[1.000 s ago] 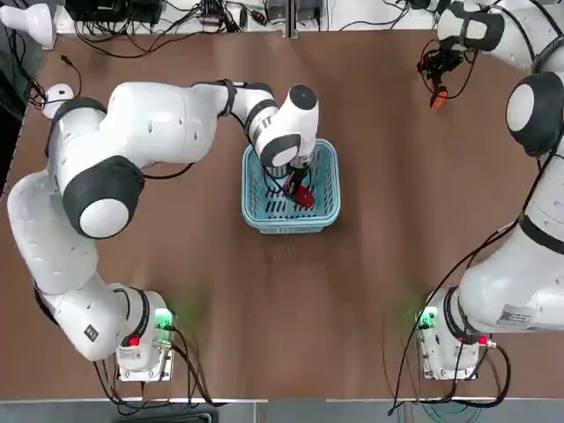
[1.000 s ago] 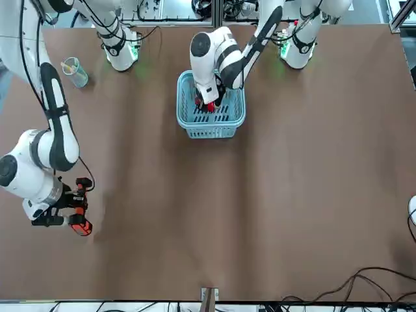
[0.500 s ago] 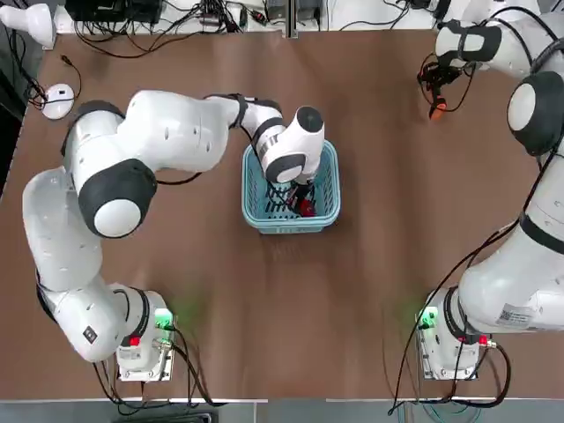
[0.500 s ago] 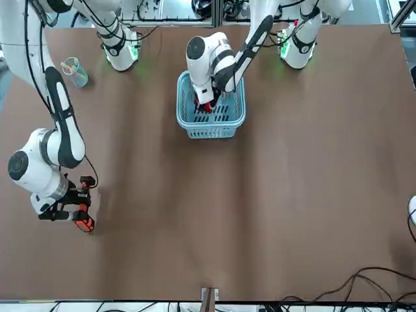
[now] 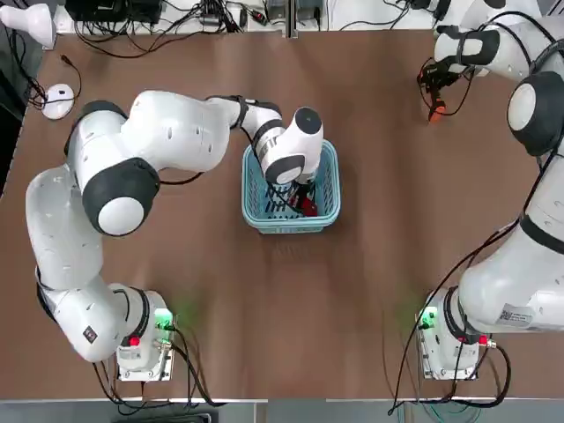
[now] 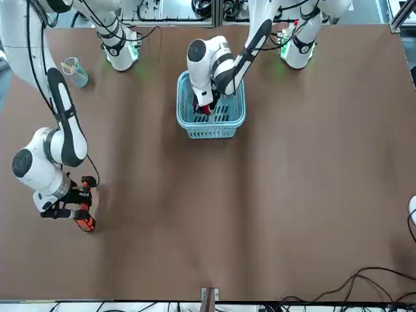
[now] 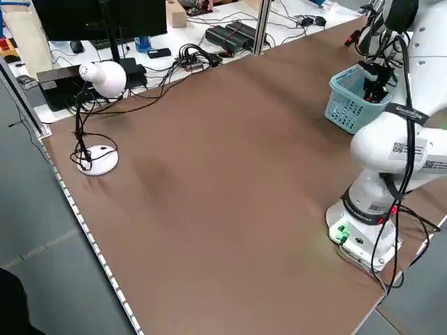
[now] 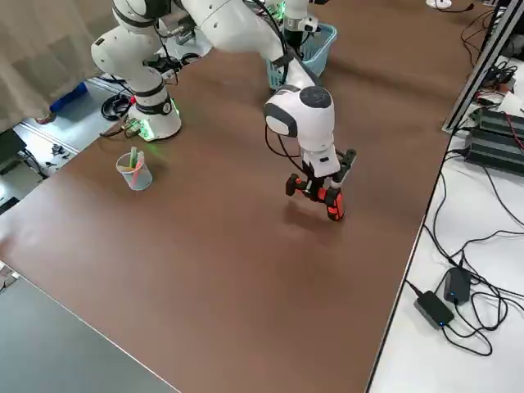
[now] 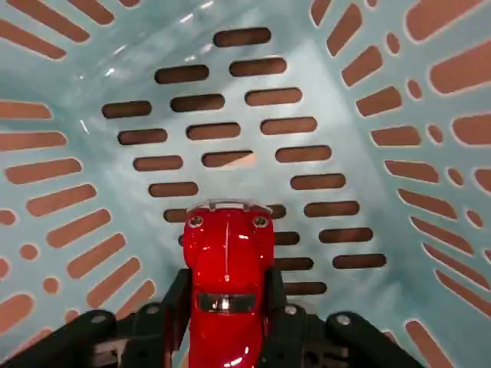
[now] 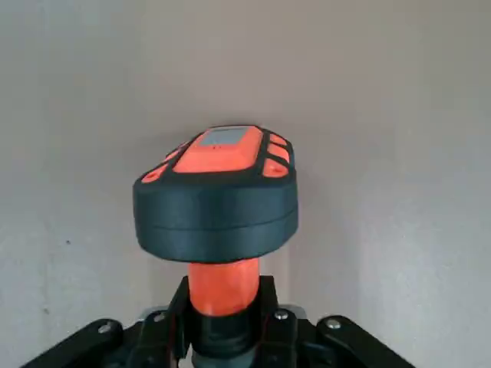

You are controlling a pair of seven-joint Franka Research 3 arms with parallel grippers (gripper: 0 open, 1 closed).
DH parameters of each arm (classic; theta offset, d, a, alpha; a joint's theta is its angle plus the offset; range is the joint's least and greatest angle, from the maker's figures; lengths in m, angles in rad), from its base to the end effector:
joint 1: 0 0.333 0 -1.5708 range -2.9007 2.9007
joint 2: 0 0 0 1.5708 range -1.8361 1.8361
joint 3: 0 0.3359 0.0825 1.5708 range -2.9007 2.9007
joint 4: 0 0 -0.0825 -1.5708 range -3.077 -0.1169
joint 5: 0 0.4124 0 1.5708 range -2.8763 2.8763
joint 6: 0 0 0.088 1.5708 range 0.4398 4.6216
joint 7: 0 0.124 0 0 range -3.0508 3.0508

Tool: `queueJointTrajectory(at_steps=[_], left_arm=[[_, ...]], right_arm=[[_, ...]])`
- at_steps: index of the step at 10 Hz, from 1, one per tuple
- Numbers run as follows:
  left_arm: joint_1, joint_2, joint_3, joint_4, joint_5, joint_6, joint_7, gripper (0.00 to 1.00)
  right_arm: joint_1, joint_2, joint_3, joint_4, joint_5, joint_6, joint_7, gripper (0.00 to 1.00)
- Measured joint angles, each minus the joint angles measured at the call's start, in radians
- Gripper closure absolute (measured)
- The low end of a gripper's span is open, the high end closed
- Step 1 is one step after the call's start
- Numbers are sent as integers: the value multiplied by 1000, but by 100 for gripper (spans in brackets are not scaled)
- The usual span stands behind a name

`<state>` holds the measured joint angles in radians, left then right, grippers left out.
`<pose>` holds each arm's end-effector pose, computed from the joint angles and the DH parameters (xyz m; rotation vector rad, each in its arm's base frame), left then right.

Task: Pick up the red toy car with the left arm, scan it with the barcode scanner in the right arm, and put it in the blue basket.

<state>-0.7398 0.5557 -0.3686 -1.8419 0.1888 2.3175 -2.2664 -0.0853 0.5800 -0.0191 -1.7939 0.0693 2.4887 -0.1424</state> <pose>0.3149 -0.5908 0.2185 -2.6631 -1.5852 0.0806 0.6968 -0.0717 0.2163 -3.1156 0.0170 -0.1848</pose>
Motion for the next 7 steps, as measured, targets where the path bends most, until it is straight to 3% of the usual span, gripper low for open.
queueJointTrajectory(at_steps=[7], left_arm=[[8, 24, 10, -5, 46, 13, -3, 57]], right_arm=[[0, 21, 3, -23, 0, 36, -7, 63]])
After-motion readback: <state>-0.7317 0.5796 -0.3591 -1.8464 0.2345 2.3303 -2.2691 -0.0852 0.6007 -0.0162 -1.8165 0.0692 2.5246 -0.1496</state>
